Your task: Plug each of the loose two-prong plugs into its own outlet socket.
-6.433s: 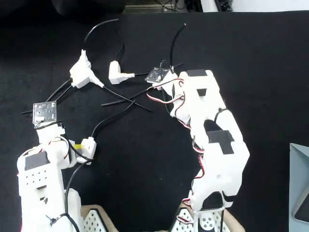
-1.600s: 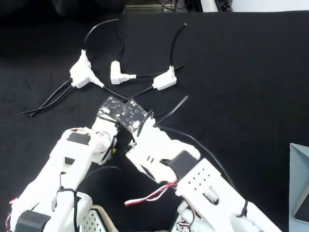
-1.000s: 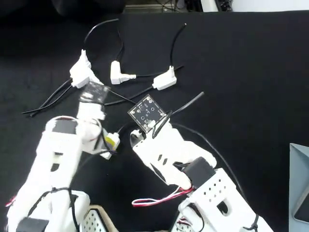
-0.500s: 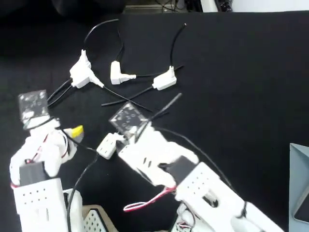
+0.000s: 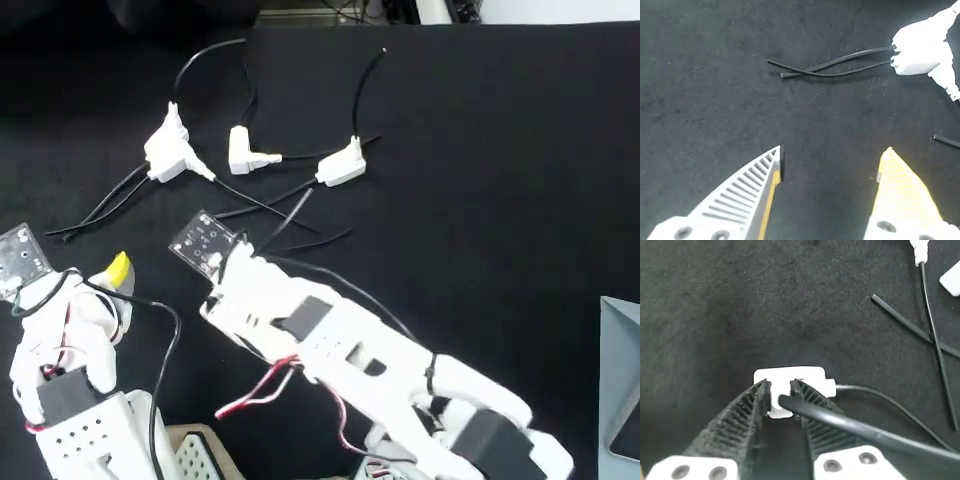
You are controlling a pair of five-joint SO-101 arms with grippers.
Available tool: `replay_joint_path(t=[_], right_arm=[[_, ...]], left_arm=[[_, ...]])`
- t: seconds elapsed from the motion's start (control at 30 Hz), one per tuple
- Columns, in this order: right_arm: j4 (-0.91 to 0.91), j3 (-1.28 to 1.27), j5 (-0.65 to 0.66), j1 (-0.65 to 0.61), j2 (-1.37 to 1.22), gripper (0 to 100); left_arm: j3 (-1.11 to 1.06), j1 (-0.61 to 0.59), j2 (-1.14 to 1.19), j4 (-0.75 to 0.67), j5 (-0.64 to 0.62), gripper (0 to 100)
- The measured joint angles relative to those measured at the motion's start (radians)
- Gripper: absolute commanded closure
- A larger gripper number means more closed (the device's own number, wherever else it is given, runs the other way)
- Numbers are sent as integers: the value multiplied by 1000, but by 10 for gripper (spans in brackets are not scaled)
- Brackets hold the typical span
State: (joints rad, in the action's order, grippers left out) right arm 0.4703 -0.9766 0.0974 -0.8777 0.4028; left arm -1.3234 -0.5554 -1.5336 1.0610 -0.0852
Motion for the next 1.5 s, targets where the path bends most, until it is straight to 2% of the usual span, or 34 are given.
replay_joint_path(t=[0.47,1.17,1.5], right_arm=[[-3,72,0,-69,-112,987],[41,75,0,-17,-115,987],[-20,51,98,-14,-201,987]], left_arm=[[0,0,0,0,0,697],[-12,0,0,0,0,697],[-12,0,0,0,0,697]])
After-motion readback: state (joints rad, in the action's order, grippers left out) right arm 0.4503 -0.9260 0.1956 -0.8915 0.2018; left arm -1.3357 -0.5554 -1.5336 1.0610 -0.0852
